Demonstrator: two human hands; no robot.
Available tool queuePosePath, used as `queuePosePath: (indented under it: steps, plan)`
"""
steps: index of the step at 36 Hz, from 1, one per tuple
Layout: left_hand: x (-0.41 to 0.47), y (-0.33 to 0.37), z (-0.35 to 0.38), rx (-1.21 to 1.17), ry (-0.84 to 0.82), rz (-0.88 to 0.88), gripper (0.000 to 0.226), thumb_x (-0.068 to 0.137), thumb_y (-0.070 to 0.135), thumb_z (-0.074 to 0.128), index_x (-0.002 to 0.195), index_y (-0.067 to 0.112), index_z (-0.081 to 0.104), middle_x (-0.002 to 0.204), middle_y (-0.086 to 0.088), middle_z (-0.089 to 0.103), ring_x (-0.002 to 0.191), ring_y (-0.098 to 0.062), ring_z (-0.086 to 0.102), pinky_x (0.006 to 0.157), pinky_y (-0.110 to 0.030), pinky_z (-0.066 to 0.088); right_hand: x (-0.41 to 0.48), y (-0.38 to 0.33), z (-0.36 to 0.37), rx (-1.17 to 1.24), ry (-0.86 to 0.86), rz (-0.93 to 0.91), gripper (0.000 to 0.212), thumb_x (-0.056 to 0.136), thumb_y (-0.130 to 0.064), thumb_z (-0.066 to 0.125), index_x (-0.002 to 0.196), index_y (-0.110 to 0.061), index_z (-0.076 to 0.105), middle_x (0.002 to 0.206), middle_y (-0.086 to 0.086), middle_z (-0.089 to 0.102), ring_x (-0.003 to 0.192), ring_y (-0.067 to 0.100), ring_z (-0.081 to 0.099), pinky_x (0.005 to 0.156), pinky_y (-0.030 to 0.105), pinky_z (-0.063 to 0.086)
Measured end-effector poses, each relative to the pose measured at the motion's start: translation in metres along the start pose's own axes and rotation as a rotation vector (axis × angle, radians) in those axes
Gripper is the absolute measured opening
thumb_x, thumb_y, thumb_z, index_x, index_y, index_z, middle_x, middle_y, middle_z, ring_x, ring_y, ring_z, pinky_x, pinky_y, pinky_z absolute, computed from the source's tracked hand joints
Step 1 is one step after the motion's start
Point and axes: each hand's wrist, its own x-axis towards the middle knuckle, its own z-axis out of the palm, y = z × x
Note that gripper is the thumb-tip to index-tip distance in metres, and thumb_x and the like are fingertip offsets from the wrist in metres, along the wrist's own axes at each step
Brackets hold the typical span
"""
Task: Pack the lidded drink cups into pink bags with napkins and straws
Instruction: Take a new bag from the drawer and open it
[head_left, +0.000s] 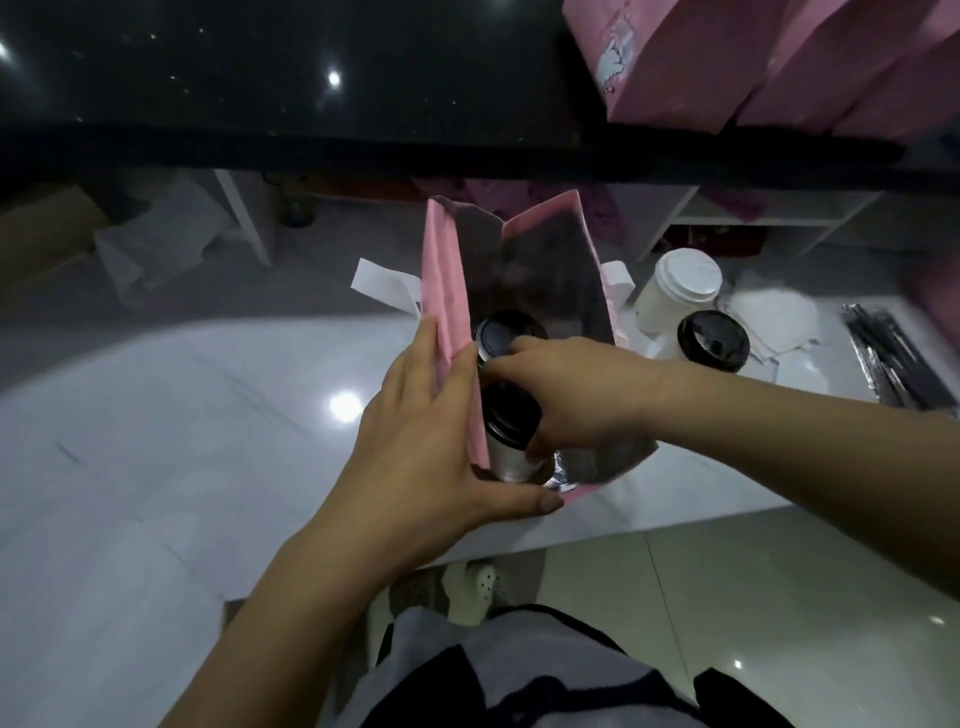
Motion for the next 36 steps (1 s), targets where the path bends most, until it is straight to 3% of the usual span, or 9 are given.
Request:
queuePosePath:
  steps: [9,14,18,25,36]
  plan:
    - [-0.001,-0.001,0.001,0.024,0.012,-0.016,0.131,0.058,0.082,0.065,0.156,0.036,-0.009,0.159,0.017,-0.029,0.149,-0.008,-0.015,0.121,-0.036,0.007,0.006,0.01,0.025,0.052,0.033,0.024,0.085,0.063,-0.033,0.088,0.137,-0.032,0.045,0.12,0.001,0.049,0.105,0.026,0.058,0.086,0.043,0.053]
    - [-0.004,0.003,0.001,0.035,-0.012,-0.009,0.127,0.058,0.084,0.055,0.155,0.036,-0.01,0.158,0.016,-0.032,0.148,-0.006,-0.016,0.121,-0.034,0.005,-0.003,0.01,0.036,-0.048,0.109,-0.024,0.08,0.075,-0.027,0.078,0.143,-0.029,0.036,0.126,0.005,0.039,0.115,0.028,0.043,0.085,0.044,0.051]
    - [-0.005,0.005,0.004,0.042,-0.025,0.001,0.129,0.052,0.09,0.046,0.155,0.037,-0.01,0.158,0.016,-0.032,0.149,-0.007,-0.016,0.122,-0.035,0.006,-0.005,0.012,0.045,-0.075,0.071,-0.029,0.08,0.078,-0.027,0.079,0.145,-0.028,0.035,0.133,0.007,0.036,0.119,0.03,0.039,0.087,0.042,0.05]
    - [-0.004,-0.003,0.003,0.03,0.001,0.012,0.124,0.057,0.082,0.061,0.154,0.044,-0.008,0.16,0.018,-0.026,0.149,-0.006,-0.012,0.121,-0.035,0.009,-0.005,0.019,0.035,-0.021,0.013,-0.031,0.067,0.079,-0.022,0.074,0.138,-0.034,0.047,0.124,0.002,0.047,0.11,0.028,0.049,0.091,0.042,0.047]
    - [-0.006,-0.003,0.006,0.049,0.006,0.025,0.123,0.058,0.084,0.056,0.154,0.042,-0.008,0.161,0.016,-0.025,0.149,-0.006,-0.012,0.121,-0.035,0.009,0.001,0.016,0.046,-0.05,-0.001,-0.058,0.054,0.08,-0.013,0.071,0.13,-0.029,0.056,0.123,0.003,0.048,0.109,0.028,0.049,0.085,0.042,0.05]
